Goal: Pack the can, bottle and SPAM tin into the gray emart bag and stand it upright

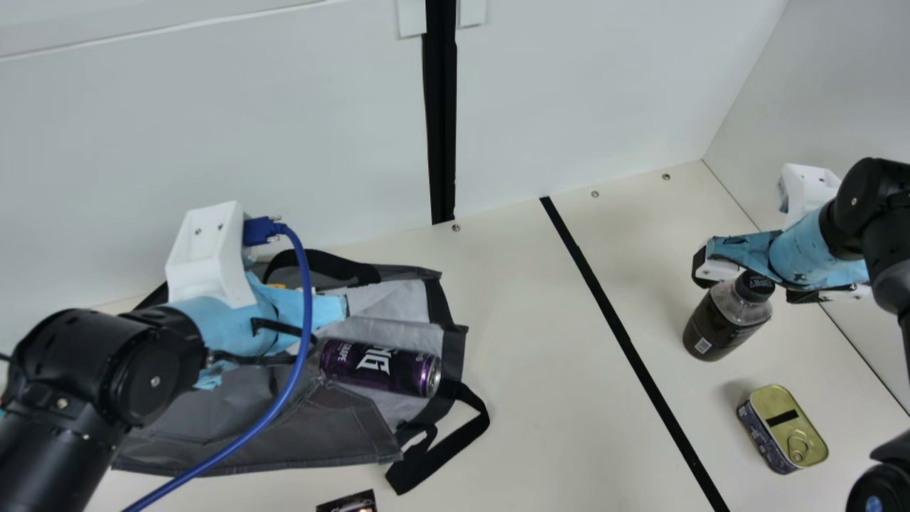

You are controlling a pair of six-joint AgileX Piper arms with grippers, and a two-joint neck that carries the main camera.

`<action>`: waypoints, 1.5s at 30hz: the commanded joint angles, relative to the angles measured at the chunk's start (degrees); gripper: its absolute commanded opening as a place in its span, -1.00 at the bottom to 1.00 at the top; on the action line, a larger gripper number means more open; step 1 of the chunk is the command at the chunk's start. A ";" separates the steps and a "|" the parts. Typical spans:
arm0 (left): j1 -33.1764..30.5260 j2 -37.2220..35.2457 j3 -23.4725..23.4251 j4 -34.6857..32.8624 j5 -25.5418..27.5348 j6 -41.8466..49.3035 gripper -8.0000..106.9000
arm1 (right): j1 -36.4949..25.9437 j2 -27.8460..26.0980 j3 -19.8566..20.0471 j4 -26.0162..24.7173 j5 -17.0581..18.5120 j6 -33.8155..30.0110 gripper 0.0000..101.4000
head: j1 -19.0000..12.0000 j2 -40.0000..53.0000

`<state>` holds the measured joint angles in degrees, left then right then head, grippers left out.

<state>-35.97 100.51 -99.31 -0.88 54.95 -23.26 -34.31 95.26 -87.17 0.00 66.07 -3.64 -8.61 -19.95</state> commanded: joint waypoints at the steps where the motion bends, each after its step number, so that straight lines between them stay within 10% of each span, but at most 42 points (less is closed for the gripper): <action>1: 0.00 0.00 0.00 0.00 0.00 0.00 -1.00 | 0.14 0.19 0.14 0.27 -0.05 0.09 0.87 | -1.39 -0.05; 3: 0.00 0.00 0.00 0.00 0.00 0.00 -1.00 | 0.20 0.45 0.27 0.32 -0.20 0.09 0.87 | -1.39 -0.05; 17: 0.00 0.00 0.00 0.00 0.00 0.00 -1.00 | 0.22 1.49 -0.05 1.00 -0.56 -0.53 -0.97 | -1.39 -0.05; 45: 0.00 0.00 0.00 0.00 0.00 0.00 -1.00 | 3.94 -1.17 -6.29 3.77 1.70 -4.68 -1.00 | -1.39 -0.05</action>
<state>-35.97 100.51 -99.31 -0.88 54.95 -23.26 -30.45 94.18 -93.40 3.77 67.74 -8.20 -8.70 -19.95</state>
